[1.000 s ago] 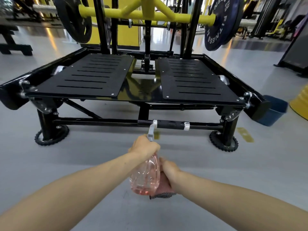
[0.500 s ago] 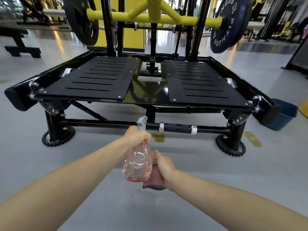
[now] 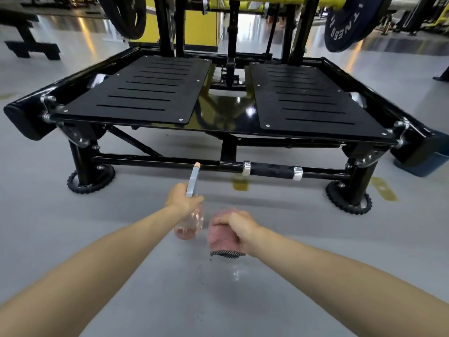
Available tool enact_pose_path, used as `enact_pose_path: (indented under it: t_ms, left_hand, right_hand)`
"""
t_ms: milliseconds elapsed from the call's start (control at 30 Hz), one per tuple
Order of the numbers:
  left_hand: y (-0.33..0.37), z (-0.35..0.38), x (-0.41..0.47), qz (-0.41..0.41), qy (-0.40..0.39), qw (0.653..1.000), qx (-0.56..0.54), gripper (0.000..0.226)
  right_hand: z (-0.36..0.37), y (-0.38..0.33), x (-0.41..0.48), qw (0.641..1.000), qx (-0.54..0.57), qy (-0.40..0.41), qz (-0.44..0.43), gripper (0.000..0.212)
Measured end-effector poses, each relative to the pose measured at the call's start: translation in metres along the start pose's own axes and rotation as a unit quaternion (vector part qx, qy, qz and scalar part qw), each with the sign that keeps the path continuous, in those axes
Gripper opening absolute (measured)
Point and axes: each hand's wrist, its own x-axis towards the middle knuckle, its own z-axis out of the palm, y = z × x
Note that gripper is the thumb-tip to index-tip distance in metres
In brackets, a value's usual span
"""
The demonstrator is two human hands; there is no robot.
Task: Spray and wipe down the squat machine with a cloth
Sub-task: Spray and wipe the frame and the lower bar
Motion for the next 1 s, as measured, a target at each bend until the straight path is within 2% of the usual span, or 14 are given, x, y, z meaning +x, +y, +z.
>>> enact_pose_path:
  t_ms: [133, 233, 300, 433, 500, 567, 667, 733, 900, 1000]
  left_hand:
    - [-0.019, -0.002, 0.009, -0.013, 0.022, 0.999, 0.041, 0.025]
    - [-0.032, -0.007, 0.017, -0.026, 0.029, 0.999, 0.03, 0.012]
    - [-0.042, -0.008, 0.022, -0.028, 0.037, 0.999, -0.011, 0.008]
    - [-0.058, 0.0, 0.03, -0.031, 0.058, 0.996, -0.054, 0.012]
    - [-0.064, 0.006, 0.034, -0.037, 0.068, 0.994, -0.083, 0.016]
    - [-0.063, 0.011, 0.033, -0.04, 0.084, 0.991, -0.092, 0.017]
    - [-0.062, 0.017, 0.034, -0.046, 0.093, 0.987, -0.121, 0.034]
    - [-0.064, 0.022, 0.035, -0.039, 0.089, 0.987, -0.128, 0.035]
    - [-0.069, 0.021, 0.031, -0.024, 0.06, 0.987, -0.148, 0.022]
    - [-0.07, 0.017, 0.026, -0.01, 0.028, 0.995, -0.099, 0.022]
  right_hand:
    - [0.0, 0.009, 0.015, 0.998, -0.045, 0.017, -0.029, 0.027]
    - [-0.001, 0.013, 0.024, 0.997, -0.062, 0.032, -0.031, 0.031]
    - [-0.003, 0.013, 0.03, 0.996, -0.066, 0.044, -0.035, 0.04]
    - [-0.007, 0.014, 0.032, 0.995, -0.086, 0.052, -0.02, 0.073]
    - [-0.006, 0.016, 0.036, 0.996, -0.067, 0.06, -0.017, 0.081]
    - [-0.004, 0.02, 0.043, 0.996, -0.052, 0.073, -0.018, 0.073]
    - [-0.001, 0.023, 0.052, 0.997, -0.045, 0.059, -0.007, 0.047]
    - [-0.001, 0.025, 0.056, 0.998, -0.035, 0.05, -0.002, 0.048]
    - [-0.004, 0.025, 0.055, 0.999, -0.02, 0.032, -0.008, 0.049]
    - [-0.006, 0.021, 0.051, 1.0, 0.003, 0.019, -0.008, 0.048]
